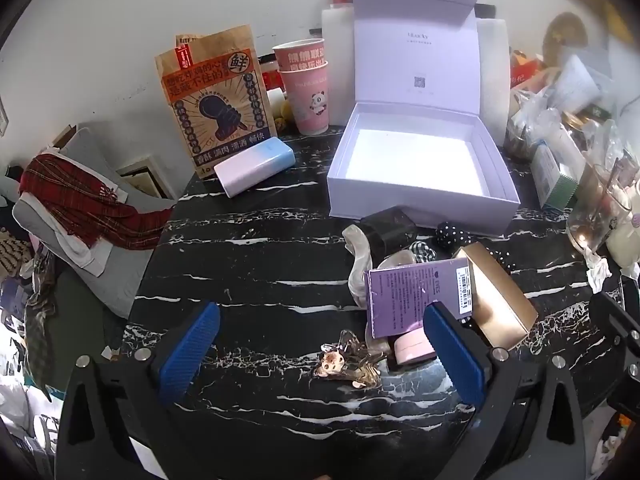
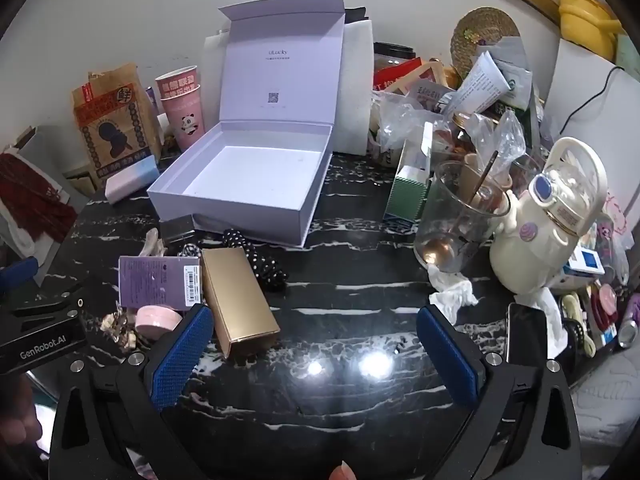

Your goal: Organize rigid objects

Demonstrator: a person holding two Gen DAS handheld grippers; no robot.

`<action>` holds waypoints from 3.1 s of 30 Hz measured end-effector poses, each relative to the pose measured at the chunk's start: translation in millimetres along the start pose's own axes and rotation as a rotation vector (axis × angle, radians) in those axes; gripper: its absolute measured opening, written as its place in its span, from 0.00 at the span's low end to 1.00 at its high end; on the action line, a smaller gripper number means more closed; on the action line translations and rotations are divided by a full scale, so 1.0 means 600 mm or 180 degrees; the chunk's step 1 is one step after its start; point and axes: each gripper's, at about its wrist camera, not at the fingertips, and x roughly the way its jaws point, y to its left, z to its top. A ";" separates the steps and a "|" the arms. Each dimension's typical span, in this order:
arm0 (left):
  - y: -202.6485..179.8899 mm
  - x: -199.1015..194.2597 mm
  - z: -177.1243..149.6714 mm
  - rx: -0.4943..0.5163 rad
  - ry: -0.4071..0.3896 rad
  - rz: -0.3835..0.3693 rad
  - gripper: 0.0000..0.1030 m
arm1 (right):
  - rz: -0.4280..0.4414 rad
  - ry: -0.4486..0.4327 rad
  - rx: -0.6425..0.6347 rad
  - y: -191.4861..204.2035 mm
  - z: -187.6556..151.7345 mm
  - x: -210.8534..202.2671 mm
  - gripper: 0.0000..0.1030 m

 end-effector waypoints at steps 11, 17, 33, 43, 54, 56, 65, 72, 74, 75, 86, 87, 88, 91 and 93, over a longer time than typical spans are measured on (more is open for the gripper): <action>0.006 -0.001 0.016 -0.0062 -0.0010 -0.0072 1.00 | -0.0020 -0.0016 0.0026 -0.003 0.019 0.003 1.00; 0.007 0.001 0.021 -0.0066 -0.0030 -0.0095 1.00 | -0.0011 -0.0048 0.0043 -0.002 0.021 0.002 1.00; 0.008 0.008 0.022 -0.0084 0.0002 -0.0131 1.00 | -0.0022 -0.0067 0.0061 -0.005 0.024 0.001 1.00; 0.009 0.009 0.022 -0.0091 0.0022 -0.0132 1.00 | -0.0013 -0.0055 0.0051 -0.004 0.024 0.002 1.00; 0.011 0.010 0.025 -0.0074 0.0035 -0.0140 1.00 | -0.0017 -0.0044 0.0017 -0.001 0.027 0.006 1.00; 0.011 0.011 0.026 -0.0073 0.0039 -0.0137 1.00 | -0.0016 -0.0044 0.0014 0.000 0.028 0.007 1.00; 0.014 0.012 0.027 -0.0093 0.0038 -0.0120 1.00 | -0.0003 -0.0035 -0.0021 0.004 0.029 0.008 1.00; 0.013 0.011 0.026 -0.0093 0.0039 -0.0115 1.00 | 0.0000 -0.0055 -0.0008 0.001 0.027 0.005 1.00; 0.013 0.011 0.025 -0.0094 0.0042 -0.0112 1.00 | 0.0000 -0.0056 -0.0007 0.001 0.026 0.004 1.00; 0.013 0.011 0.025 -0.0093 0.0043 -0.0113 1.00 | 0.0003 -0.0057 -0.0008 0.001 0.026 0.004 1.00; 0.015 0.006 0.009 -0.0127 0.0069 -0.0116 1.00 | 0.0084 -0.0043 0.0026 -0.002 0.015 0.002 1.00; 0.016 0.006 0.006 -0.0136 0.0073 -0.0118 1.00 | 0.0090 -0.0045 0.0024 -0.001 0.014 0.001 1.00; 0.017 0.005 0.004 -0.0141 0.0078 -0.0120 1.00 | 0.0096 -0.0045 0.0021 -0.001 0.013 0.000 1.00; 0.018 0.004 -0.005 -0.0156 0.0100 -0.0131 1.00 | 0.0129 -0.0050 0.0007 0.002 0.008 -0.002 1.00; 0.020 0.006 -0.008 -0.0163 0.0118 -0.0146 1.00 | 0.0150 -0.0051 -0.0004 0.004 0.004 -0.003 1.00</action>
